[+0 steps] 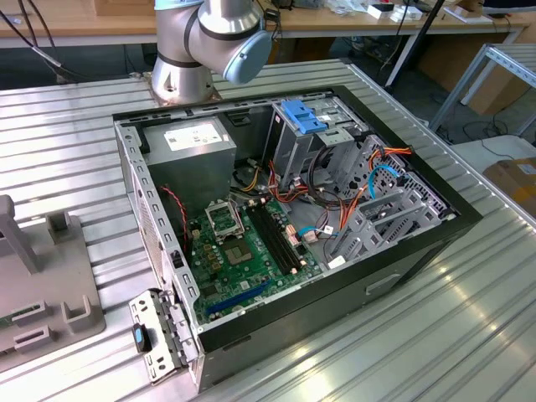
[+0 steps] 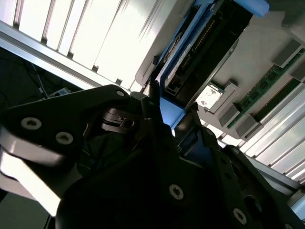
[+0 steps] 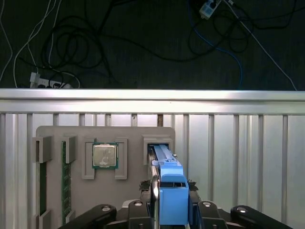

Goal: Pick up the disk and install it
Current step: 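Pick up the disk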

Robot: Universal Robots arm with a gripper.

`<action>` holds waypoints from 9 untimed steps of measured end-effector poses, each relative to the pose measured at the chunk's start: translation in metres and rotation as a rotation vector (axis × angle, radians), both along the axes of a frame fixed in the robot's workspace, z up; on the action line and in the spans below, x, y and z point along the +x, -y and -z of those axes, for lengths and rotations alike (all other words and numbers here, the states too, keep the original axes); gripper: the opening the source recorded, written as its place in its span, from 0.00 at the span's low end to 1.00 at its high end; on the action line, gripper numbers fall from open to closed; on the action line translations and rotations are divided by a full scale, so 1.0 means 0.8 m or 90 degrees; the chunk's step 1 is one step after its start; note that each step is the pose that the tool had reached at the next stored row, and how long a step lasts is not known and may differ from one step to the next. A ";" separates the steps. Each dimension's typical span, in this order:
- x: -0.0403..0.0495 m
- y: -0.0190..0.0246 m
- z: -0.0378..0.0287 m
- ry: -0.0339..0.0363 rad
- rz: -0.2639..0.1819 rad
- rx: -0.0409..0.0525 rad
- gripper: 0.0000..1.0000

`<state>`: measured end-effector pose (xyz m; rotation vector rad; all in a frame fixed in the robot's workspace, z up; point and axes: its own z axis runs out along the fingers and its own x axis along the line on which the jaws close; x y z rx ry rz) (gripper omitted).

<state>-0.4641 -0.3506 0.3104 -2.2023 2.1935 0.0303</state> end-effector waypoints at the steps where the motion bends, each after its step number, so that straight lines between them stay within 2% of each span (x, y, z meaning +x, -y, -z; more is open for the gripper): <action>1: 0.000 0.0000 0.0001 0.0001 0.000 0.0001 0.37; 9: 0.000 0.0000 0.0003 0.0001 0.000 0.0001 0.36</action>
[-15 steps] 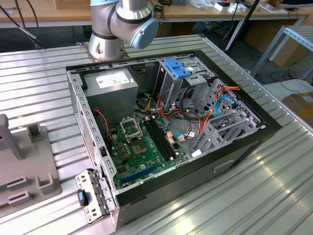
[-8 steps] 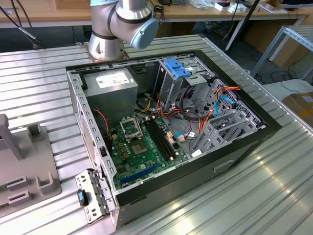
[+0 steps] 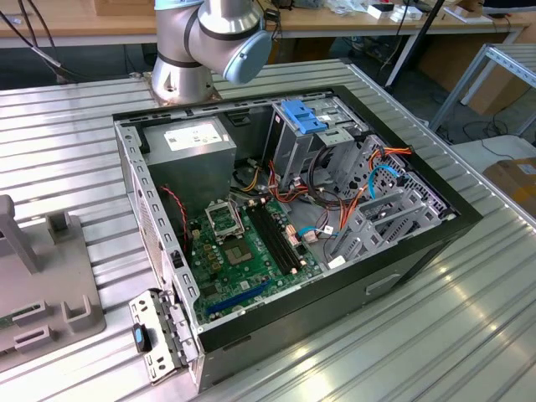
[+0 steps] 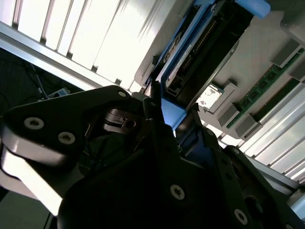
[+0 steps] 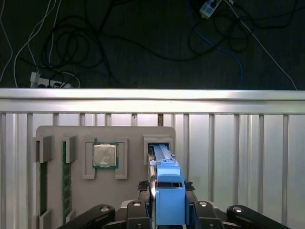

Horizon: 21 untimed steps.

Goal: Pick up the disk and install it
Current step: 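Pick up the disk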

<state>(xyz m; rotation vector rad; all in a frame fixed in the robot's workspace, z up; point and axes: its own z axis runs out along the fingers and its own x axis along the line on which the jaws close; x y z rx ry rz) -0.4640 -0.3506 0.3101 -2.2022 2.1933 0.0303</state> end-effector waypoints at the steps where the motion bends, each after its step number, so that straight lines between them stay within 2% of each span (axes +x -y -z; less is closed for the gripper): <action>1: 0.000 0.0000 0.0000 0.0000 0.000 0.0000 0.36; 9: 0.000 0.0000 -0.0013 0.0002 0.000 0.0001 0.36; 17: 0.000 0.0000 -0.0436 0.0000 0.000 0.0000 0.36; 20: 0.000 0.0000 -0.0553 0.0000 0.000 0.0000 0.36; 21: 0.000 0.0000 -0.0614 0.0001 0.000 0.0000 0.36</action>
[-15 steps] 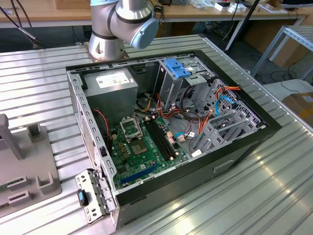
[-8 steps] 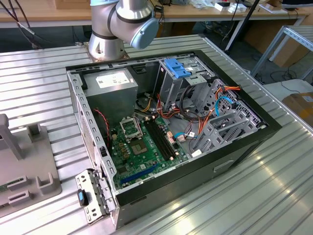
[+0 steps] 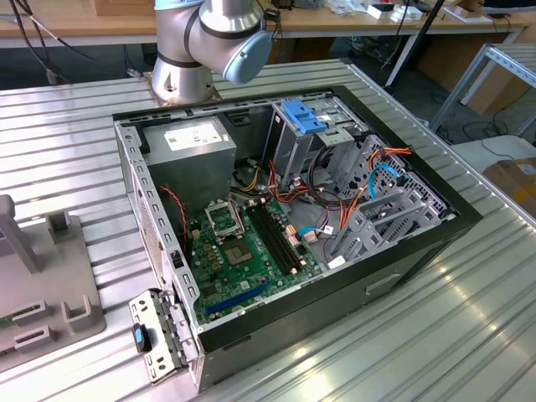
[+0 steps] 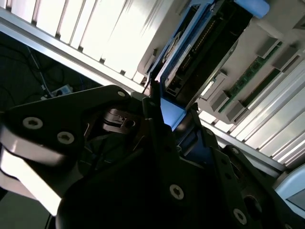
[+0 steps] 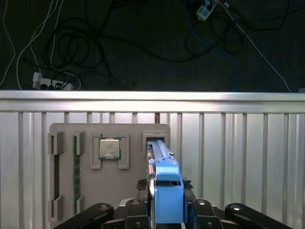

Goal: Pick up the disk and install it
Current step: 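Pick up the disk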

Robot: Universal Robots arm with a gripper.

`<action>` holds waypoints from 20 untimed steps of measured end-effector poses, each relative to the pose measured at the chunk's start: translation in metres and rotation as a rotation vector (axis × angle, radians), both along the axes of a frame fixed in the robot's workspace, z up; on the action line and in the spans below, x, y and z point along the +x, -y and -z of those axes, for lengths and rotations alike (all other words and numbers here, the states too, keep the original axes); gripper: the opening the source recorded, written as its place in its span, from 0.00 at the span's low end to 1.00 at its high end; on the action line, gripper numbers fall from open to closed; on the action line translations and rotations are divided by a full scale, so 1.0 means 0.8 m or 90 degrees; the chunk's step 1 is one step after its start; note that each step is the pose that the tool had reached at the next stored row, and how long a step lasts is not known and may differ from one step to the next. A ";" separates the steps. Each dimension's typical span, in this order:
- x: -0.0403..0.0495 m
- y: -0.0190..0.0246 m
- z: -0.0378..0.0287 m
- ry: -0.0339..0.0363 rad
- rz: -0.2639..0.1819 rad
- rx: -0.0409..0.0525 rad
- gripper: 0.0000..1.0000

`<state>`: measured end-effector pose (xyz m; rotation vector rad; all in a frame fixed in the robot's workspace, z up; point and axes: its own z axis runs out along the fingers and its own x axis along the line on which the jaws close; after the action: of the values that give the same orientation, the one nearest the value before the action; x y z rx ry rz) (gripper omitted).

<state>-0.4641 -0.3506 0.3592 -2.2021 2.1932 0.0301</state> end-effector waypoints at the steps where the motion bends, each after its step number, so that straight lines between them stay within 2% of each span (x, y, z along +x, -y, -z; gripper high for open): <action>1: 0.000 0.0000 -0.0041 0.0000 0.000 0.0000 0.36; 7: 0.000 0.0000 -0.0214 0.0005 0.000 0.0000 0.36; 13: 0.000 0.0000 -0.0465 0.0025 0.000 0.0000 0.36; 17: 0.000 0.0000 -0.0602 0.0041 0.000 0.0000 0.36; 18: 0.000 0.0000 -0.0664 0.0048 0.000 0.0000 0.36; 20: 0.000 0.0000 -0.0723 0.0059 0.000 0.0000 0.36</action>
<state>-0.4640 -0.3507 0.4171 -2.1978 2.1885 0.0199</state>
